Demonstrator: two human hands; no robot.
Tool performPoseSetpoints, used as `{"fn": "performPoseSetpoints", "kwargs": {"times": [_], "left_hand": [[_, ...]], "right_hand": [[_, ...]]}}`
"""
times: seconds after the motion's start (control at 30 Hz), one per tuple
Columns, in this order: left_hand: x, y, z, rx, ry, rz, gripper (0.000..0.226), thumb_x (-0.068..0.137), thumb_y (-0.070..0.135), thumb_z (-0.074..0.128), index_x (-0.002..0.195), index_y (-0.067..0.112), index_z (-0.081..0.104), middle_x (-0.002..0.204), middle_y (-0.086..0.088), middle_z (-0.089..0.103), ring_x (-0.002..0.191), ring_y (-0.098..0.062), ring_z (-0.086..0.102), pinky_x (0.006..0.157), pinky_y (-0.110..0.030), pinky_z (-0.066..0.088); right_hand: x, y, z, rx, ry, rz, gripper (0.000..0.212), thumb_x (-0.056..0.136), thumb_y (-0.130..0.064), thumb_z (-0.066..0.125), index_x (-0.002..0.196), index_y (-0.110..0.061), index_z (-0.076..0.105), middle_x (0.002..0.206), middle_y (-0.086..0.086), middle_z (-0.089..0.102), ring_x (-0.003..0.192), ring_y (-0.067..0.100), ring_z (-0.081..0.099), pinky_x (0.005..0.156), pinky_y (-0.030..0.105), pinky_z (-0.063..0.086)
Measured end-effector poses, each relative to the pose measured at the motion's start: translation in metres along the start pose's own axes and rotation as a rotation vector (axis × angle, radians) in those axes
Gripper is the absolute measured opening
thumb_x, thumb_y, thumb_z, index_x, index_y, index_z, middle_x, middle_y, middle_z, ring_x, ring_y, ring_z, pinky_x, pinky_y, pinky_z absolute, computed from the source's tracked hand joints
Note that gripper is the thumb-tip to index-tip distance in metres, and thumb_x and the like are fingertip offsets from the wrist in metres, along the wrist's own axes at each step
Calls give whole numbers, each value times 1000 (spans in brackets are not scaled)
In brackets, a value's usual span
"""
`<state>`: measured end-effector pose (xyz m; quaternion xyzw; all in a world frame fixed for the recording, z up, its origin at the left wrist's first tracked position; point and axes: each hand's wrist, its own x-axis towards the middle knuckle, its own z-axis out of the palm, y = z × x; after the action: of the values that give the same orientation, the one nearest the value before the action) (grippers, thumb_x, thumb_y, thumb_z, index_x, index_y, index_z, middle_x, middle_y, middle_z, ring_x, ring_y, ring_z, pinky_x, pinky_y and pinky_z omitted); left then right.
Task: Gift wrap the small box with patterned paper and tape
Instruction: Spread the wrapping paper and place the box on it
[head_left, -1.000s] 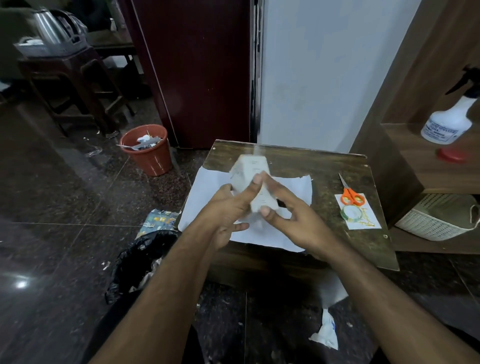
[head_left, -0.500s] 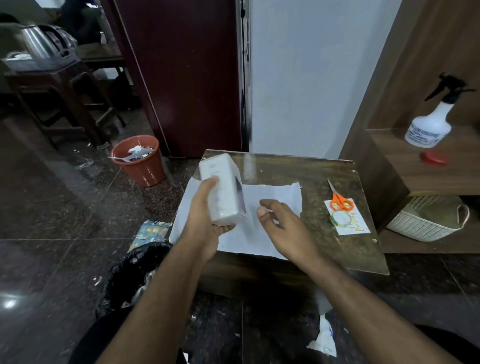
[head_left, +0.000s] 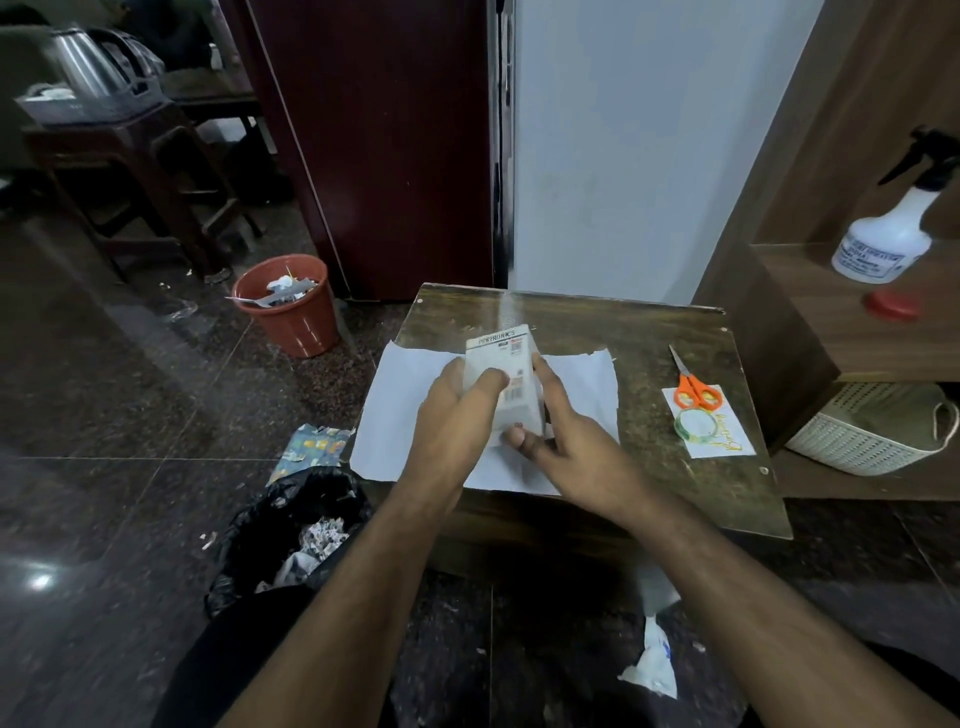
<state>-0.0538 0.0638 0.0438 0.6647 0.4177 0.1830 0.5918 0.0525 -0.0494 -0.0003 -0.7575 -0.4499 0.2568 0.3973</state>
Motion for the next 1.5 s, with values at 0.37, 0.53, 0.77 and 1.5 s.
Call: {"fn": "performPoseSetpoints", "kwargs": {"times": [0.37, 0.53, 0.77, 1.5], "left_hand": [[13, -3, -9, 40, -50, -41, 30, 108, 19, 44, 128, 21, 66, 123, 3, 72, 113, -16, 66, 76, -25, 49], [22, -10, -18, 209, -22, -14, 28, 108, 13, 42, 128, 18, 62, 122, 2, 68, 106, -19, 62, 71, -32, 54], [25, -12, -20, 312, -38, -1, 33, 104, 8, 55, 136, 17, 56, 127, -3, 66, 109, -26, 66, 82, -46, 63], [26, -13, -18, 367, -135, -15, 35, 103, 18, 59, 138, 22, 54, 136, 2, 66, 121, -25, 63, 88, -37, 59]], "right_hand": [[11, 13, 9, -260, 77, 1, 71, 95, -35, 71, 155, -32, 34, 138, -7, 58, 120, 13, 56, 90, 23, 42], [9, 10, 6, -278, 53, 2, 75, 95, -37, 72, 158, -34, 31, 144, -5, 58, 125, 16, 56, 99, 28, 44], [10, 7, 6, -304, 40, 18, 73, 94, -37, 72, 157, -32, 34, 150, -6, 55, 129, 16, 55, 101, 30, 43], [3, 9, -7, -399, -162, 73, 87, 99, -38, 65, 165, -29, 9, 155, -6, 50, 138, 20, 51, 111, 36, 43]]}}
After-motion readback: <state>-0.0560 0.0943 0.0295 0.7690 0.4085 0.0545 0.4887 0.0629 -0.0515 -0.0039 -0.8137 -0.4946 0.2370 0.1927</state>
